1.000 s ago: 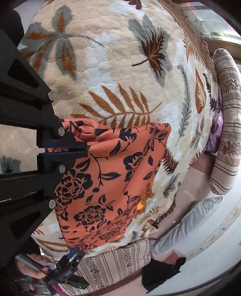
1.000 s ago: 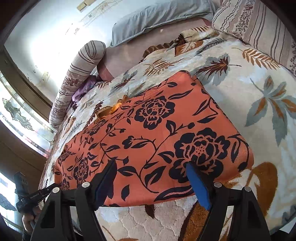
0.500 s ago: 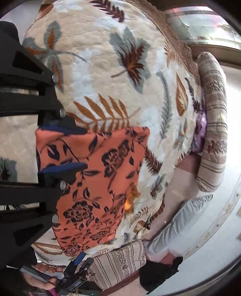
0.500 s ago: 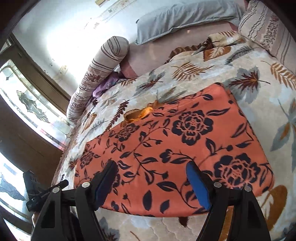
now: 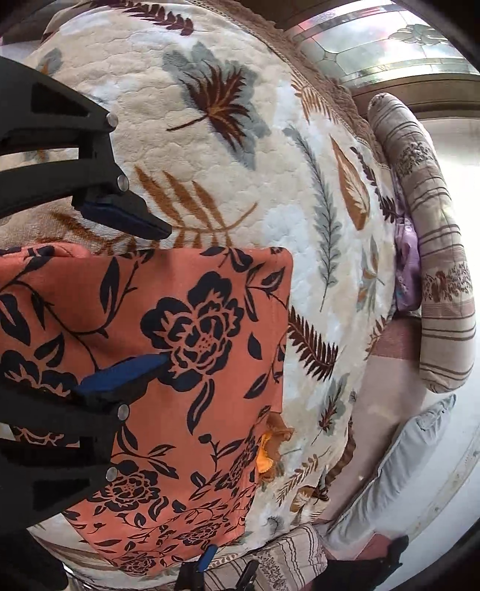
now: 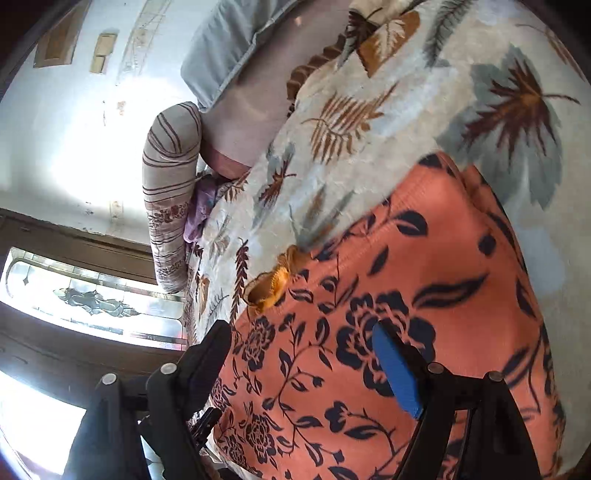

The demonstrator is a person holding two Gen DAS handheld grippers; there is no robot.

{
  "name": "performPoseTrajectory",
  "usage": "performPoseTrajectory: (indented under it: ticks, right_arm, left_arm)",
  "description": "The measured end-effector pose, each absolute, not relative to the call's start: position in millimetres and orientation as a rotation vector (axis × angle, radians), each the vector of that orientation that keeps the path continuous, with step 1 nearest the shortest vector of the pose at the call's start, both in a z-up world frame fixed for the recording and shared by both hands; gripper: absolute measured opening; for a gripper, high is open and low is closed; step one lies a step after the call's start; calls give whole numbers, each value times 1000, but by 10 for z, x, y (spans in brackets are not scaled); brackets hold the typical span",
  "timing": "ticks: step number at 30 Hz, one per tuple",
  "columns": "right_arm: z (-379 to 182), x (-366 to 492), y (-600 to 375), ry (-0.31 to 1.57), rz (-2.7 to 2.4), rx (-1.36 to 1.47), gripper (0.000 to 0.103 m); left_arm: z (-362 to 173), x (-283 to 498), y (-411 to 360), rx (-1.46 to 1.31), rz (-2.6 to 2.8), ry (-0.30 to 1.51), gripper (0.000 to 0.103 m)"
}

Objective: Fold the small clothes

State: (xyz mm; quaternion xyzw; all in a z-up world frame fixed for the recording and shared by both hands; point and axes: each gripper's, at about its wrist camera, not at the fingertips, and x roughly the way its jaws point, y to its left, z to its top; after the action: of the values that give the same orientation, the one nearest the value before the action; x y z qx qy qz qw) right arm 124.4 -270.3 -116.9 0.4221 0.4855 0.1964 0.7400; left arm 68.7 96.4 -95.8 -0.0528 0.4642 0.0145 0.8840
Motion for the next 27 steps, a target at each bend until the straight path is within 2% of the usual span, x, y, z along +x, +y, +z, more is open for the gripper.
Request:
performPoseTrajectory:
  ticks: [1, 2, 4, 5, 8, 11, 13, 15, 16, 17, 20, 22, 24, 27]
  right_arm:
    - [-1253, 1338, -2756, 1056, 400, 919, 81]
    - [-1402, 1459, -2843, 1067, 331, 895, 80]
    - [-1661, 1546, -3081, 1075, 183, 981, 69]
    - [-1622, 1514, -3121, 1047, 179, 1021, 69]
    - [-1242, 1383, -2952, 973, 222, 886, 75]
    - [-1103, 1314, -2610, 1000, 414, 892, 77]
    - [-1116, 1299, -2415, 1011, 441, 809, 77]
    - [-1363, 1366, -2495, 1083, 284, 727, 77]
    - [-1541, 1381, -2645, 1125, 201, 808, 68]
    - [-1547, 1334, -2768, 1086, 190, 915, 69]
    - [-1144, 1223, -2502, 1027, 316, 840, 76]
    - [-1036, 1151, -2085, 1079, 510, 863, 84]
    - [-1056, 1092, -1579, 1155, 699, 844, 84]
    - [-1430, 1146, -1098, 1293, 669, 785, 83]
  left_arm:
    - [-1050, 751, 966, -83, 54, 999, 66]
    - [-1190, 846, 976, -66, 77, 1055, 71]
    - [-1191, 875, 1078, -145, 73, 1055, 74]
    - [-1123, 846, 1111, -165, 82, 1052, 73]
    - [-868, 784, 1086, -150, 80, 946, 73]
    - [-916, 922, 985, -97, 51, 959, 73]
    - [-1219, 1113, 941, -37, 99, 1089, 76]
    - [-1202, 1122, 1014, -118, 103, 1079, 78]
    - [-1121, 1097, 1028, -128, 107, 1082, 78]
    - [-1011, 1037, 1033, -127, 111, 1047, 78]
    - [-827, 884, 1013, -120, 91, 959, 78]
    - [-931, 871, 988, -118, 82, 987, 78]
    - [-1216, 943, 950, -65, 111, 1086, 81]
    - [-1182, 906, 1037, -137, 108, 1064, 82]
